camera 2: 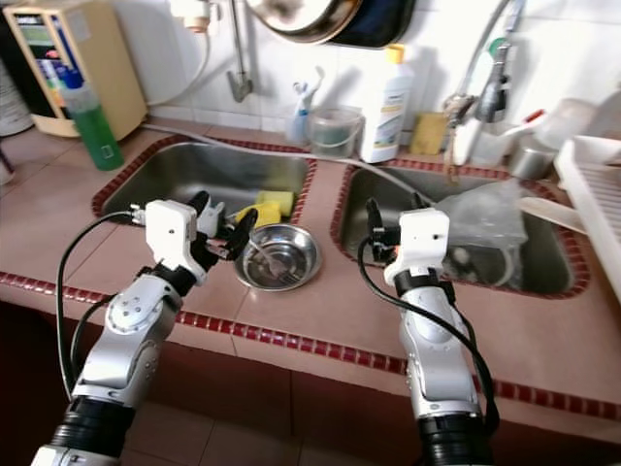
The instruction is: Kitchen organization
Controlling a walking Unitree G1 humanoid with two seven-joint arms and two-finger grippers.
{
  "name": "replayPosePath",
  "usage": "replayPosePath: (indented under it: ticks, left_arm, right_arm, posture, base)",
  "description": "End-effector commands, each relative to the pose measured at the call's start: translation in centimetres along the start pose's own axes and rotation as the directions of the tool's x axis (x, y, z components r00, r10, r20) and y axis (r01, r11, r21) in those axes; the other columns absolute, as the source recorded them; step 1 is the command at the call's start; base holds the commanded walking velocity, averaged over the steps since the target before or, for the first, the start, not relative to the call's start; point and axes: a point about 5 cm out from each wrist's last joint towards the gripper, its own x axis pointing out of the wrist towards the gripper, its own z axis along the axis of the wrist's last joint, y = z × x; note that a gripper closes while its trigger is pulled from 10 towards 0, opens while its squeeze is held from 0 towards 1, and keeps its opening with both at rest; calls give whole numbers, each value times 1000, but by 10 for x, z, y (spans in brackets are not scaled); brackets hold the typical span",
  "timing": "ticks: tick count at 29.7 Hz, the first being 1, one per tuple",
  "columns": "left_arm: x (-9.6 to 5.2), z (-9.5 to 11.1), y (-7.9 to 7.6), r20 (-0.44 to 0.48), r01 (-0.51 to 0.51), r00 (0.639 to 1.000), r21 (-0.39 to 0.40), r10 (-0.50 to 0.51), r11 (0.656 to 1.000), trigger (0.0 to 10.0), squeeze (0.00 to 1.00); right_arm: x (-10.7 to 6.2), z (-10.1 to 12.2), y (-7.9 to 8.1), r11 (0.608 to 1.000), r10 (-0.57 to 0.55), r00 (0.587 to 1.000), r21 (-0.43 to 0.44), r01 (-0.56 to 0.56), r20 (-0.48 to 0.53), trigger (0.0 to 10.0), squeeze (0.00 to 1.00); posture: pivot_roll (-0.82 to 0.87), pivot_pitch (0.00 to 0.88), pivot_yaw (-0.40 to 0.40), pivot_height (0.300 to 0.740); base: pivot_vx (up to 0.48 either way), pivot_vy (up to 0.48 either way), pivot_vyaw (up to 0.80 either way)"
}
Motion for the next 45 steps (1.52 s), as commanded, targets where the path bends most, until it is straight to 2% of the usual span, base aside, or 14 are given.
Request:
replayPosePath:
  ticks: [1, 4, 5, 6, 14, 16, 21, 25, 30, 34, 37, 41, 43, 45]
  left_arm:
    - [-4, 0, 1, -18, 26, 999, 26, -26, 999, 10000, 0]
    - [-6, 1, -2, -22, 44, 999, 24, -44, 999, 10000, 0]
    - [-7, 1, -3, -23, 51, 998, 25, -51, 998, 10000, 0]
    - [-8, 2, -4, -27, 63, 998, 28, -62, 998, 10000, 0]
    - [-12, 3, -8, -50, 105, 993, 52, -103, 993, 10000, 0]
    - [-13, 4, -6, -52, 100, 994, 58, -97, 993, 10000, 0]
    - [-12, 5, 0, -55, 66, 997, 73, -62, 995, 10000, 0]
    - [-10, 10, 2, -49, 34, 998, 81, -30, 996, 10000, 0]
    - [-15, 9, -8, -54, 80, 996, 61, -77, 995, 10000, 0]
    - [-21, 0, -19, -86, 120, 990, 88, -112, 989, 10000, 0]
    - [-24, -3, -22, -109, 118, 988, 58, -112, 991, 10000, 0]
    - [-30, -9, -24, -147, 122, 983, 53, -113, 991, 10000, 0]
    - [-33, -9, -26, -153, 125, 981, 54, -115, 991, 10000, 0]
    - [-34, -9, -26, -154, 125, 981, 52, -116, 991, 10000, 0]
  right_arm:
    - [1, 4, 0, 1000, 13, 1000, -24, -13, 4, 10000, 1000]
    - [0, 3, -6, 999, 15, 1000, -30, -15, -6, 10000, 1000]
    - [0, 3, -9, 999, 26, 1000, -32, -27, -15, 10000, 800]
    - [0, 2, -13, 998, 46, 998, -36, -47, -29, 10000, 0]
    - [6, 0, -19, 992, 121, 990, -18, -122, -77, 10000, 0]
    - [9, -2, -17, 985, 170, 979, -1, -171, -108, 10000, 0]
    - [17, -3, -16, 977, 213, 968, 0, -215, -133, 10000, 0]
    - [30, -3, -11, 965, 261, 955, 33, -259, -141, 10000, 0]
    - [40, -5, -2, 941, 338, 928, 88, -328, -156, 10000, 0]
    - [45, -8, 7, 914, 403, 899, 114, -388, -170, 10000, 0]
    - [49, -8, 11, 892, 449, 877, 150, -427, -171, 10000, 0]
    - [55, -6, 20, 859, 506, 846, 187, -477, -167, 10000, 0]
    - [59, -3, 26, 829, 551, 818, 212, -517, -163, 10000, 0]
    - [60, -3, 27, 822, 562, 811, 219, -526, -163, 10000, 0]
  posture:
    - [-104, 0, 11, 740]
    - [-102, 1, 11, 740]
    - [-101, 7, 10, 740]
    - [-100, 9, 11, 740]
    - [-85, 16, -1, 740]
    - [-79, 17, -7, 740]
    - [-67, 17, -18, 740]
    - [-55, 18, -28, 740]
    - [-42, 26, -42, 740]
    - [-28, 36, -56, 740]
    - [-23, 51, -64, 740]
    - [-20, 72, -71, 740]
    - [-14, 93, -76, 740]
    - [-14, 97, -78, 740]
  base:
    - [0, 0, 0]
    - [0, 0, 0]
    - [0, 0, 0]
    - [0, 0, 0]
    - [0, 0, 0]
    - [0, 0, 0]
    - [0, 0, 0]
    - [0, 0, 0]
    - [0, 0, 0]
    - [0, 0, 0]
    - [0, 0, 0]
    - [0, 0, 0]
    - [0, 0, 0]
    - [0, 0, 0]
